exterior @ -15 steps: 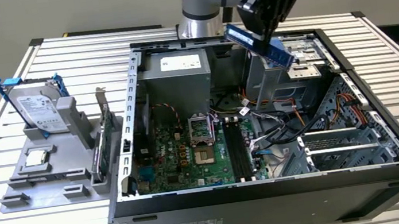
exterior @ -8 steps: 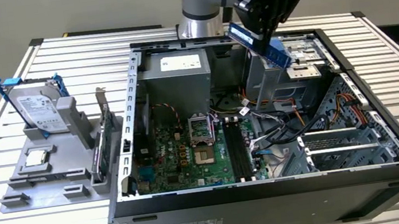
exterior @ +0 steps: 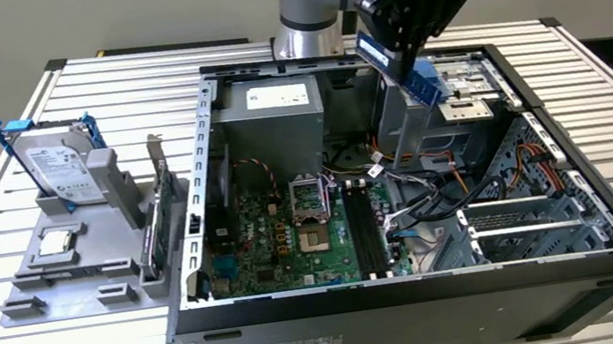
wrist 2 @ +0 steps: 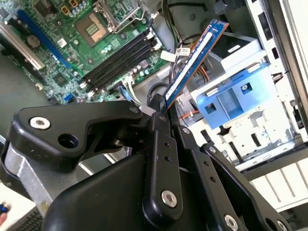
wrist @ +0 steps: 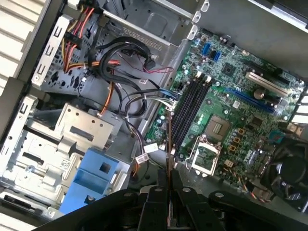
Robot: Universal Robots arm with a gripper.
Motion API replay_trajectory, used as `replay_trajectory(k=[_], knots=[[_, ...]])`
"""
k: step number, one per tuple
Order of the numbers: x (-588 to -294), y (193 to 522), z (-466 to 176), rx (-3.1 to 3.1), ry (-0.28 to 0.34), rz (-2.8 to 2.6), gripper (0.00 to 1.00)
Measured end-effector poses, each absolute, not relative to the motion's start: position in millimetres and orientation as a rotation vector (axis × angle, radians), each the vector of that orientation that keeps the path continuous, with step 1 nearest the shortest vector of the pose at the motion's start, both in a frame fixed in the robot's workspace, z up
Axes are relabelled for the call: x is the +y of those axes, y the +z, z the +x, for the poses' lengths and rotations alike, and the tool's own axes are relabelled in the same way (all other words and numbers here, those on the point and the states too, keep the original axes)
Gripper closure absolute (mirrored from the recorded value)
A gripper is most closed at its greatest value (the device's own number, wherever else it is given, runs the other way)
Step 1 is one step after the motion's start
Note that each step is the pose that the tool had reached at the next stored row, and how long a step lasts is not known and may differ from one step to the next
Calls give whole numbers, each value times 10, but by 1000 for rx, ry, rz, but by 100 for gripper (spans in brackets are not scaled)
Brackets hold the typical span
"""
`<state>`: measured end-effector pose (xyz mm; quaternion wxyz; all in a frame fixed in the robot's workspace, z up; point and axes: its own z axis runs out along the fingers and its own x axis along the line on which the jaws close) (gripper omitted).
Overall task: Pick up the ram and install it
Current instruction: 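Insert the ram into the slot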
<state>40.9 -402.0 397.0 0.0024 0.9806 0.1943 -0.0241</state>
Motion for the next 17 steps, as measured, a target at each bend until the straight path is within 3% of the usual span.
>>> replay_trajectory(k=[17], knots=[[-4020,3970,408,222,-76,3134,100]])
